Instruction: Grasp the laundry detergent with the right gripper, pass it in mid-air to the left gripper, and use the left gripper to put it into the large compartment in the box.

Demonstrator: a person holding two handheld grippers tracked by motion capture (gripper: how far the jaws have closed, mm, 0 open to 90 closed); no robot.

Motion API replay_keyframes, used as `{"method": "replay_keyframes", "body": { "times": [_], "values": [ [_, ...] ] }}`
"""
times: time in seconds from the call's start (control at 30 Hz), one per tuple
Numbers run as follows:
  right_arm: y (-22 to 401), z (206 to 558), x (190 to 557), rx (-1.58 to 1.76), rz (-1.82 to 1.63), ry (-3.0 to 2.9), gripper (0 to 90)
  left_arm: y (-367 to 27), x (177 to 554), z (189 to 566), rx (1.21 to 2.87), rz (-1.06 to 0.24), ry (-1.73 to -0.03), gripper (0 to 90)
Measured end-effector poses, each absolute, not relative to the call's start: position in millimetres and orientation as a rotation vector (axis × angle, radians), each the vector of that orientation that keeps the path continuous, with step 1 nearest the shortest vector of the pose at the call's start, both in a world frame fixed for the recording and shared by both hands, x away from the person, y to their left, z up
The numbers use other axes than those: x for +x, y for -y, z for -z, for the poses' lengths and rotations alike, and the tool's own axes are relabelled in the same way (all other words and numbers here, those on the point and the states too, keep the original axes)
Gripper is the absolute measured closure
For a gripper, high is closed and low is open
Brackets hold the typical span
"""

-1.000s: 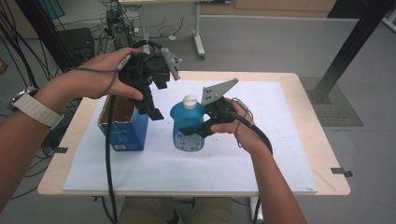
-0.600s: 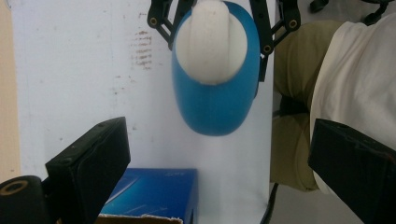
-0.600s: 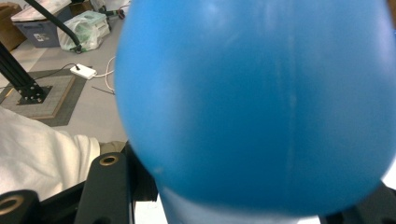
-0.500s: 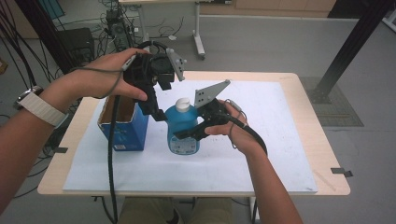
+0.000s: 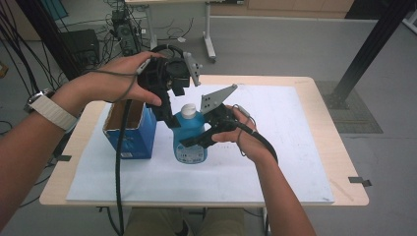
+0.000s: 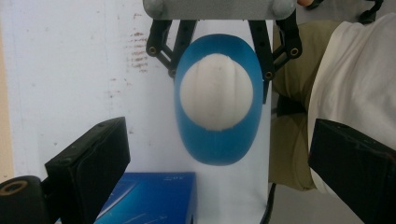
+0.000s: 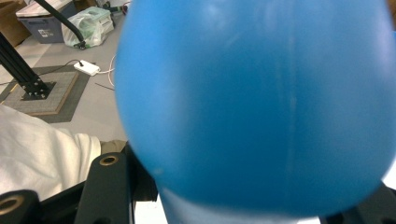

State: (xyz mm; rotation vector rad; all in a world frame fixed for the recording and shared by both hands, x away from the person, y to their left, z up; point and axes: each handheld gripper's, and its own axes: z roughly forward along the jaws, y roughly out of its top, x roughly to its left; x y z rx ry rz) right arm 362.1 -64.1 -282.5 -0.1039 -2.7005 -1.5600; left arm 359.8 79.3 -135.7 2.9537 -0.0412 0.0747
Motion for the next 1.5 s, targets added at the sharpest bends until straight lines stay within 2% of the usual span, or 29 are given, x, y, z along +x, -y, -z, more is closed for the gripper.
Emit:
{"method": "replay_keyframes", "body": {
  "times": [1.5],
  "values": [
    [66, 276, 361, -0.079, 1.543, 2.714, 42.4, -68, 360, 141, 2.97, -0.092, 0.056, 7.2]
  ]
}}
